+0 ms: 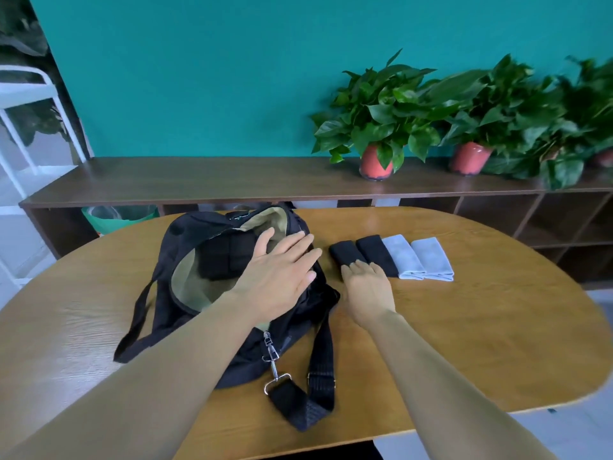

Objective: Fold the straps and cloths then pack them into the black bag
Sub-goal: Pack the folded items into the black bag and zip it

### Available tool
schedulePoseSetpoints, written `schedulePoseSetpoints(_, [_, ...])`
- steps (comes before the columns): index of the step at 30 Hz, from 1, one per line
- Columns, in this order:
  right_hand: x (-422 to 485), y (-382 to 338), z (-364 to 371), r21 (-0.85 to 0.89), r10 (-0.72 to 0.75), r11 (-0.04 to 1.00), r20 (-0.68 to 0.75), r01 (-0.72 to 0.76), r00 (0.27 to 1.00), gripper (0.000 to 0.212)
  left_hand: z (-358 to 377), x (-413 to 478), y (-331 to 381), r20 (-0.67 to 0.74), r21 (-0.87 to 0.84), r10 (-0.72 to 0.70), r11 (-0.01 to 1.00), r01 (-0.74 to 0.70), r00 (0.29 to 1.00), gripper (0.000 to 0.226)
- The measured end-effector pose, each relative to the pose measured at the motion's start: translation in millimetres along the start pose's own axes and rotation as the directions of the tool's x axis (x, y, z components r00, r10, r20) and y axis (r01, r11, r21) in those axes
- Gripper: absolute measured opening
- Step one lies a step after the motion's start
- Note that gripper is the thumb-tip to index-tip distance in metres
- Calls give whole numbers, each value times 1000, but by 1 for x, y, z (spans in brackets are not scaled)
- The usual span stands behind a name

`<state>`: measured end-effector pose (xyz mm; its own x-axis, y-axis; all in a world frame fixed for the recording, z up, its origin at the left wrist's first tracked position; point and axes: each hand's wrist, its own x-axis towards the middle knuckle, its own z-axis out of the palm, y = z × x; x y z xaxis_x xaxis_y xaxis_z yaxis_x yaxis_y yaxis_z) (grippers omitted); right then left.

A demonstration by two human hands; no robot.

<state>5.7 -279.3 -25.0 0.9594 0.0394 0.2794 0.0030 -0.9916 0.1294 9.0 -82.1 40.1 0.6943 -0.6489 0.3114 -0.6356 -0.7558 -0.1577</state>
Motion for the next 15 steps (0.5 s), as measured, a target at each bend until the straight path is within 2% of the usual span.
schedulePoseSetpoints(2, [10, 6, 9, 11, 11, 1000, 74, -12, 997, 36, 4, 9, 8, 37, 8, 6, 1000, -6, 999, 62])
schedulePoseSetpoints(5, [24, 7, 14, 145, 26, 987, 240, -63, 971, 65, 10, 17, 14, 100, 6, 6, 1000, -6, 995, 48])
schedulePoseSetpoints(7, [26, 8, 17, 206, 37, 971, 357, -118, 933, 66, 12, 19, 16, 112, 7, 2, 1000, -3, 994, 48])
schedulePoseSetpoints(8, [25, 9, 20, 216, 40, 968, 371, -128, 928, 62, 13, 19, 17, 119, 10, -1, 1000, 0, 993, 48])
schedulePoseSetpoints(12, [2, 18, 18, 291, 59, 950, 188, -112, 980, 34, 13, 22, 25, 139, 33, -1, 999, -3, 990, 47])
schedulePoseSetpoints(15, [-22, 30, 12, 354, 142, 918, 127, -179, 982, 26, 11, 24, 39, 131, 22, 31, 999, -35, 991, 45])
